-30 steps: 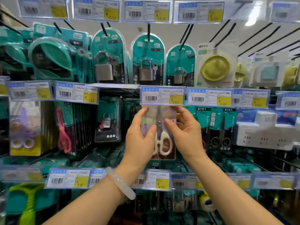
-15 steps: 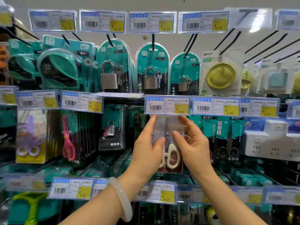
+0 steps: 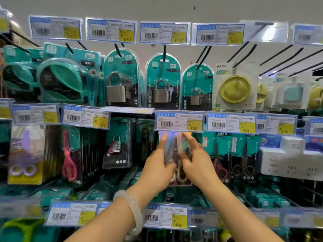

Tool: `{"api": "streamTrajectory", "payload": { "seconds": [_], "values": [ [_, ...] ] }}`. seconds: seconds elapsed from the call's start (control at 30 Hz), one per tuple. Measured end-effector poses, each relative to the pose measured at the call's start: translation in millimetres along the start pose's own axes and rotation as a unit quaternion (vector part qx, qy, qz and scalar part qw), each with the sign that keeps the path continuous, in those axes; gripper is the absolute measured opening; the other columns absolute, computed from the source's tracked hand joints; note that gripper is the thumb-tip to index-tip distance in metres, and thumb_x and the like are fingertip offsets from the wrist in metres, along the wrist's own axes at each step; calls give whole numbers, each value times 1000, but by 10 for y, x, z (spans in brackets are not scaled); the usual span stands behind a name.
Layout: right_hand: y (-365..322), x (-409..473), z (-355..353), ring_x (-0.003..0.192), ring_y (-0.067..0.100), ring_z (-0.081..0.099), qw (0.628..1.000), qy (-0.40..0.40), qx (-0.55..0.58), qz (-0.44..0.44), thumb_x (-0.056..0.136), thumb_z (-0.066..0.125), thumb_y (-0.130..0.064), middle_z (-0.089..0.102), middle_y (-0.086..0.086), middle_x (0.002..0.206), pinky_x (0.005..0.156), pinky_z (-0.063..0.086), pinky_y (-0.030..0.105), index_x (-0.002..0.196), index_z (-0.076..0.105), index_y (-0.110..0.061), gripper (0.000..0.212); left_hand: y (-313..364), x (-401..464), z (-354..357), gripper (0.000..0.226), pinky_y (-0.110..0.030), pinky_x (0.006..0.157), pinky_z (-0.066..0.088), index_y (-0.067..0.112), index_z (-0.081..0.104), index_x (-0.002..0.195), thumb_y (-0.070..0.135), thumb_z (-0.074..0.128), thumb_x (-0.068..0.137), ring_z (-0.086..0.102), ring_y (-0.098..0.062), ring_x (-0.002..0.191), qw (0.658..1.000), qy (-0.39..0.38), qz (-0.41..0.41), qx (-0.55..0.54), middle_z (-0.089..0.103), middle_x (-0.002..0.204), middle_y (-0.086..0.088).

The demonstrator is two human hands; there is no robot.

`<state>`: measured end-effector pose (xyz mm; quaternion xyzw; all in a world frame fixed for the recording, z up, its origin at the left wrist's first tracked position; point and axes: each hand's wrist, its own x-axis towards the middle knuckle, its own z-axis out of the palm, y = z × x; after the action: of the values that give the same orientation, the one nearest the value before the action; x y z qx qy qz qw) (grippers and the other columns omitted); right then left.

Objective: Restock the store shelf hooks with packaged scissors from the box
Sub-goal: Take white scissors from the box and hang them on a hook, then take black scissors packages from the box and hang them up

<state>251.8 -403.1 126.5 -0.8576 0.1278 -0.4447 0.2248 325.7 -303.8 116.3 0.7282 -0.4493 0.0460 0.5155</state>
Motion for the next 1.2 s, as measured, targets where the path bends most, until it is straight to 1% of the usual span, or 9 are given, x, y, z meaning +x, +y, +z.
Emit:
{"api": "streamTrajectory", "payload": {
  "seconds": [0.1,0.2,0.27,0.37,0.53,0.7,0.87,1.0,1.2],
  "values": [
    [-57,-113,-6,138,16,28,999,-28,-37,15,93,51,-15,27,2,150,100,18,10,146,25,-26,60,-9,-62,-15,87,-32,115,22,33,-4,149,19,59,90,17,-23,143,995,-6,-17,97,15,155,-8],
    [-124,-285,7,143,12,17,998,-39,-51,6,95,49,-15,18,-1,154,107,15,13,145,29,-22,55,31,-170,-1,82,-36,119,7,23,-7,149,23,53,93,-7,-23,146,979,26,15,204,-9,158,-7],
    [-155,-402,-7,142,10,18,997,-24,-76,-17,94,49,-13,23,-2,153,107,13,12,143,34,-20,52,87,-268,44,81,-38,119,12,13,9,150,21,59,86,4,-25,147,963,26,73,260,3,158,-11],
    [-136,-601,-124,142,8,19,992,-14,-122,-8,92,49,-9,24,-7,153,109,12,14,142,36,-23,53,92,-328,231,88,-42,91,51,4,61,120,24,86,38,60,-29,115,931,60,170,317,60,127,-15],
    [103,-1025,-586,141,14,21,971,7,-227,81,88,55,-6,27,-1,151,114,14,22,142,37,-21,59,333,-581,673,91,-38,82,55,12,72,104,33,82,16,67,-24,104,906,-9,249,341,70,111,-9],
    [613,-1608,-1219,125,43,46,912,-17,-369,181,67,74,-2,46,23,137,96,45,51,126,55,-7,62,785,-1002,1224,83,-48,103,38,7,53,131,26,78,54,44,-33,131,905,-104,272,310,51,137,-16],
    [918,-2313,-1967,137,31,26,851,-80,-436,282,89,52,-18,25,11,148,105,34,37,141,31,-15,55,1202,-1467,1988,79,-50,117,0,9,3,149,23,54,90,-5,-32,146,858,-259,292,334,0,158,-17],
    [1127,-2994,-2642,140,32,19,793,-143,-453,381,92,48,-14,12,13,153,107,31,39,146,19,-17,61,1584,-1897,2803,68,-48,118,4,13,6,149,22,47,95,-1,-30,146,856,-294,307,294,4,157,-14],
    [1505,-4053,-3626,136,31,25,747,-150,-466,450,88,53,-15,24,13,147,105,32,37,142,26,-13,60,2281,-2639,3873,76,-48,118,4,15,5,149,24,53,92,-4,-30,146,809,-409,331,262,0,158,-14]
  ]
}}
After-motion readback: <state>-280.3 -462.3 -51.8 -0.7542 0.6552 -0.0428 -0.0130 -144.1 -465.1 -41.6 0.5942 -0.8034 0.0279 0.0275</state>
